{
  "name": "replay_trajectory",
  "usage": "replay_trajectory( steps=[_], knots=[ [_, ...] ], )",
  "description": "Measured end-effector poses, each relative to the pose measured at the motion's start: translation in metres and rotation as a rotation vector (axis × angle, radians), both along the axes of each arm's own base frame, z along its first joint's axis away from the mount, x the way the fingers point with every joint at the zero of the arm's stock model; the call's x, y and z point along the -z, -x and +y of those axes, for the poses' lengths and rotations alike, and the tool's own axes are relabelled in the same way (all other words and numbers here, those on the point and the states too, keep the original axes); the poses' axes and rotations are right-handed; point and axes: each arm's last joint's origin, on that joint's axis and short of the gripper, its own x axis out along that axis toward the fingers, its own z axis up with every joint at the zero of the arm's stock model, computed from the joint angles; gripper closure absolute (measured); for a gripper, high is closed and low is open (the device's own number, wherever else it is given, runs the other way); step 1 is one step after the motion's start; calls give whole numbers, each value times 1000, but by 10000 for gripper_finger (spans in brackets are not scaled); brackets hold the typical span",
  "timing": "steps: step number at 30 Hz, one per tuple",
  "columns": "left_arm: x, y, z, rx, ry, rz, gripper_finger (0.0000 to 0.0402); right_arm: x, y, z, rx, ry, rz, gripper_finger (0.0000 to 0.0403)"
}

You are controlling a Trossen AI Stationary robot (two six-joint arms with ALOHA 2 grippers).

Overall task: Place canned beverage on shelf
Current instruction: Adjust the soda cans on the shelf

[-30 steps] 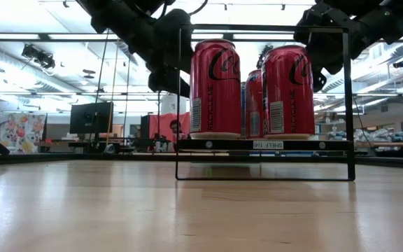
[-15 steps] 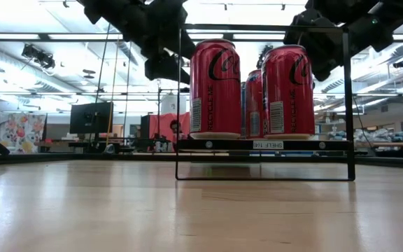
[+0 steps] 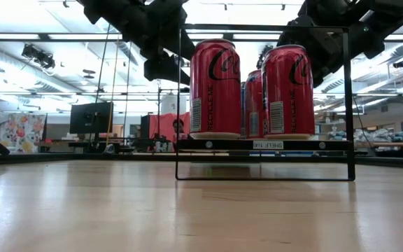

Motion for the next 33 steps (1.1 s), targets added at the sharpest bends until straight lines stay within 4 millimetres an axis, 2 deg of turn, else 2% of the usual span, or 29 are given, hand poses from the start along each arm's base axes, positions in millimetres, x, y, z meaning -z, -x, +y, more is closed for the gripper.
replay_trajectory(
  steps=[6,18,23,33],
  knots=[
    [0,0,0,-8,10,-1,31,1,1,-3,16,12,7,73],
    [0,0,-1,13,32,2,31,1,2,-8,-5,-6,9,65],
    [1,0,-5,69,123,4,31,0,3,-7,-21,-53,7,50],
    [6,5,-27,156,136,80,31,-5,12,-6,-3,-70,25,9]
  ],
)
